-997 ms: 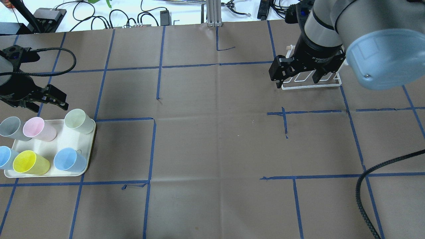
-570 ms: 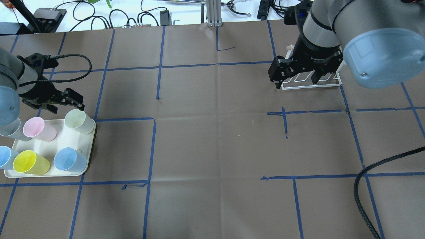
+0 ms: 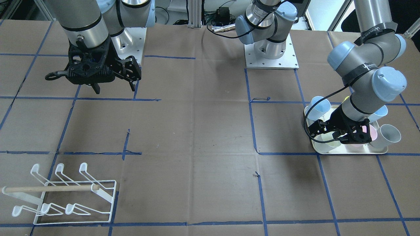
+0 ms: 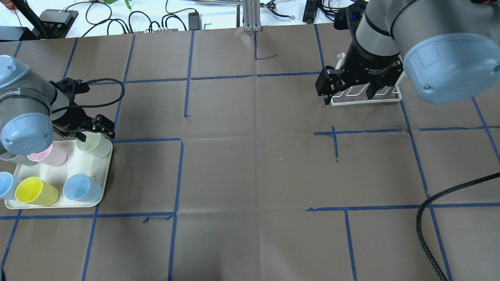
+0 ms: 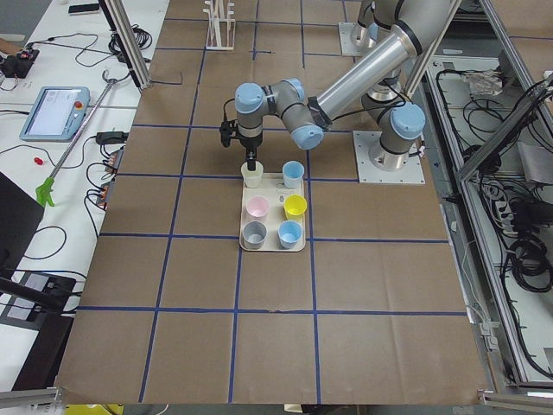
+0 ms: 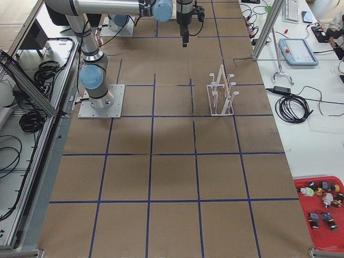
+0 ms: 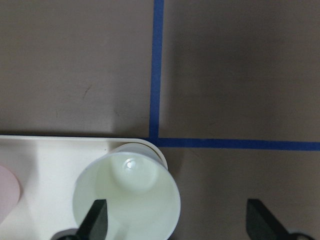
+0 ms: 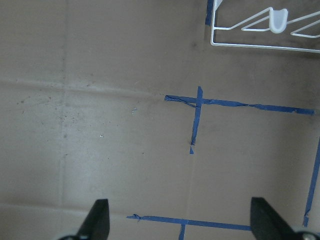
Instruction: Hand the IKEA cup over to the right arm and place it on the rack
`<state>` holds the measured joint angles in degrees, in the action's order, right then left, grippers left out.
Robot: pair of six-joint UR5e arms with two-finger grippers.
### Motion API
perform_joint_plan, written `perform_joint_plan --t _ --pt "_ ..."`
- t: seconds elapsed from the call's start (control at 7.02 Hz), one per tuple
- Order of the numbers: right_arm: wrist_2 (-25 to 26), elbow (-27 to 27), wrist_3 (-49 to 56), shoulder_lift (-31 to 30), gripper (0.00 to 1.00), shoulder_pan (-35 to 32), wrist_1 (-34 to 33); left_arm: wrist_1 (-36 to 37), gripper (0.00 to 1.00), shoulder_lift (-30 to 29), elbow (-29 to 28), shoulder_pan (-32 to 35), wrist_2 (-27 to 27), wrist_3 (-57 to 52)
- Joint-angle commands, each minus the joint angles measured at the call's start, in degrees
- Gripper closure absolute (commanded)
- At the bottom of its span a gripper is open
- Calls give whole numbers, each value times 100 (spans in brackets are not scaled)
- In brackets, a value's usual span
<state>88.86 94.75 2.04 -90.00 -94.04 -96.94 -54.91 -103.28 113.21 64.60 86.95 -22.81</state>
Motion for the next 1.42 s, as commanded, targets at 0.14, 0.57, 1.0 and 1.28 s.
perform_joint_plan --t 0.14,0.57,1.0,1.28 --pt "0 0 -11 0 0 0 0 42 2 -175 79 9 329 152" --pt "0 0 -11 0 0 0 0 33 21 -210 -9 9 393 171" --pt "0 0 -11 0 0 0 0 -19 85 -175 -114 9 393 172" --pt "0 0 -20 0 0 0 0 -160 100 -44 -281 9 393 145"
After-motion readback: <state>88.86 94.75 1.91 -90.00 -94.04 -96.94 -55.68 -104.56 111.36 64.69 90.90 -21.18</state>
